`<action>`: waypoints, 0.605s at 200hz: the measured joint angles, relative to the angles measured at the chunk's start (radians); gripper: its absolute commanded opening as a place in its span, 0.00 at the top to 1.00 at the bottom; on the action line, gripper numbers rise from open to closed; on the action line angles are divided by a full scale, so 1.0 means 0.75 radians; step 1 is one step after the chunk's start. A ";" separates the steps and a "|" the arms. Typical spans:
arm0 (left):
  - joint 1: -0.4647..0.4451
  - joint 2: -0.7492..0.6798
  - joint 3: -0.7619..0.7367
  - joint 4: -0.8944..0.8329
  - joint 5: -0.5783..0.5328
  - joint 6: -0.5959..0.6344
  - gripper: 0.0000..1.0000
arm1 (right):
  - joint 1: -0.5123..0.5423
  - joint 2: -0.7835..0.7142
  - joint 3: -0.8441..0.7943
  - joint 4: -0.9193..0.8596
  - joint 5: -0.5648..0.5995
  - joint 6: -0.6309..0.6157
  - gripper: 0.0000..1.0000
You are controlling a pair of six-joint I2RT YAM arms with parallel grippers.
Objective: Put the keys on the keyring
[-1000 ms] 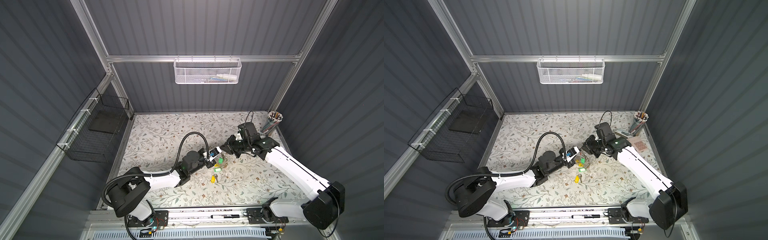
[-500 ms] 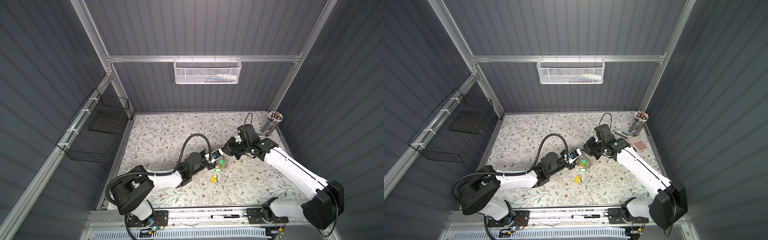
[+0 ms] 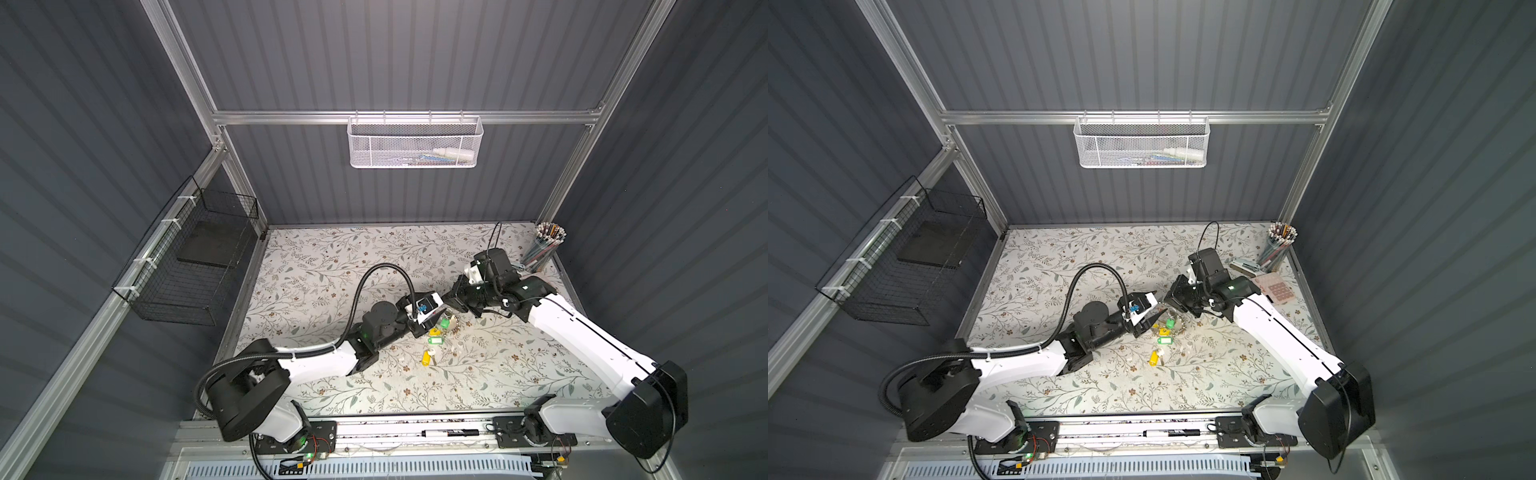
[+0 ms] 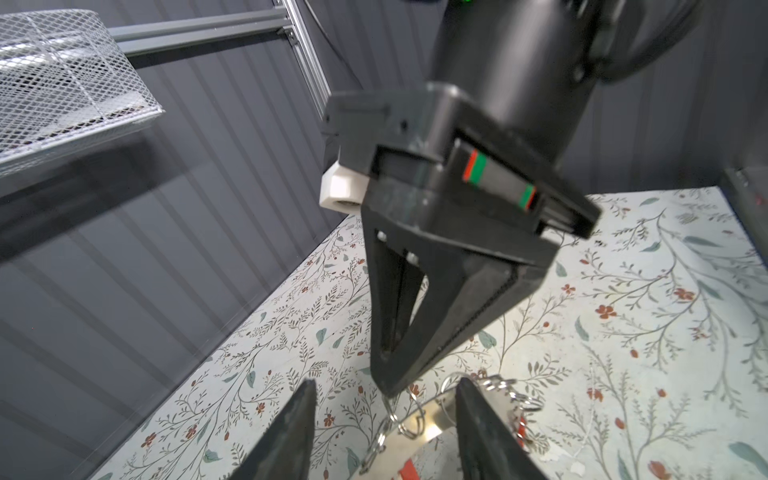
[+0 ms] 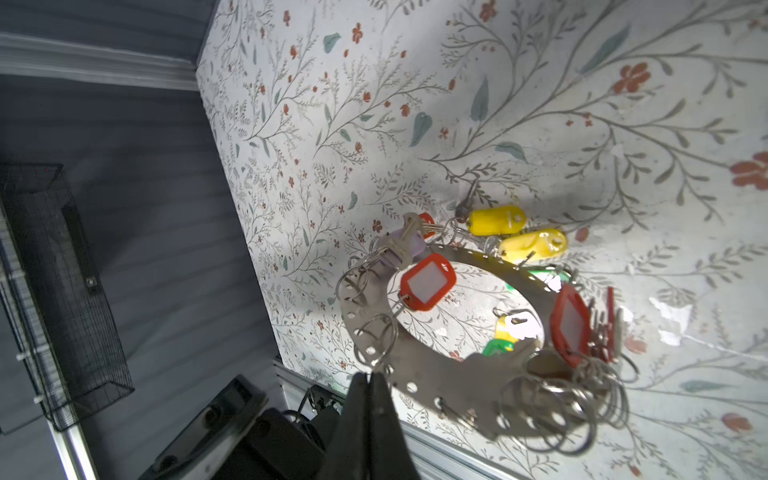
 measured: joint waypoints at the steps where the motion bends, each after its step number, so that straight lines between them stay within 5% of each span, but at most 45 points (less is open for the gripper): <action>1: 0.000 0.000 0.000 0.000 0.000 0.000 0.45 | 0.000 0.000 0.003 0.000 -0.001 -0.010 1.00; 56: 0.308 -0.335 0.007 -0.301 0.308 -0.248 0.51 | -0.003 -0.047 0.097 -0.043 -0.040 -0.572 1.00; 121: 0.414 -0.196 0.278 -0.613 0.738 -0.267 0.65 | -0.004 -0.063 0.169 -0.118 -0.212 -1.041 1.00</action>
